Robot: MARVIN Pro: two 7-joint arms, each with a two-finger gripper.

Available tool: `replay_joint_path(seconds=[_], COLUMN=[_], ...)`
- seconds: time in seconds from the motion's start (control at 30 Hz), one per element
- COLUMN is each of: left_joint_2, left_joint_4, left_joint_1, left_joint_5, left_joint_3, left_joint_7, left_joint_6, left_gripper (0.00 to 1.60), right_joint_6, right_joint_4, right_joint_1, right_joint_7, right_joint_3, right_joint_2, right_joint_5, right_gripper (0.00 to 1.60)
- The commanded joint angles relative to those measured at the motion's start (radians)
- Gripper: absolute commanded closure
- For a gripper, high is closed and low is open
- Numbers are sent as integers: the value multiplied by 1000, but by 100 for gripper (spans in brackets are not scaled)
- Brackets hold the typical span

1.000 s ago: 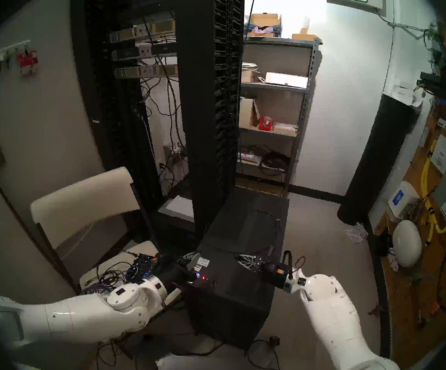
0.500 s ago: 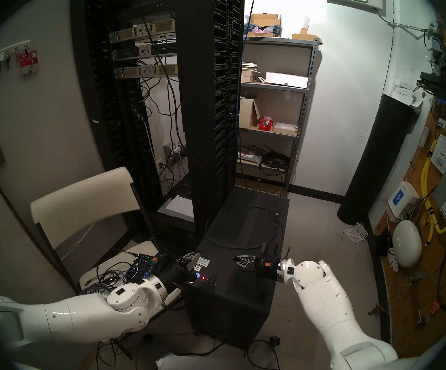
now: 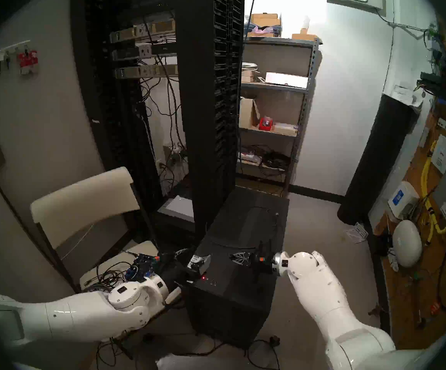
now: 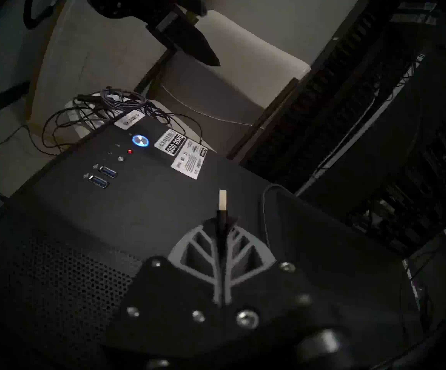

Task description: Insert the cable into the workstation's USB slot

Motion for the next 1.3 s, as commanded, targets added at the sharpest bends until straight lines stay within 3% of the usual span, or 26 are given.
replay_joint_path(seconds=[0.0, 0.17, 0.43, 0.93, 1.27], left_joint_2=[-11, -15, -9, 20, 27], left_joint_4=[-4, 13, 38, 54, 58], left_joint_1=[0, 3, 7, 28, 32], left_joint_5=[-3, -20, -44, -92, -111], left_joint_3=[-6, -14, -19, -30, -32], left_joint_7=[13, 21, 18, -8, -21], left_joint_6=[-8, -16, -34, -71, -84], left_gripper=[0, 0, 0, 0, 0], right_joint_6=[98, 178, 218, 220, 138], right_joint_4=[-75, -83, -60, 100, 184], right_joint_1=[44, 81, 157, 286, 349], right_joint_7=[113, 218, 279, 259, 264], right_joint_3=[-21, -39, -95, -159, -214], right_joint_2=[39, 47, 37, -32, -49], right_joint_5=[32, 8, -53, -161, -216], right_gripper=[160, 160, 160, 160, 160])
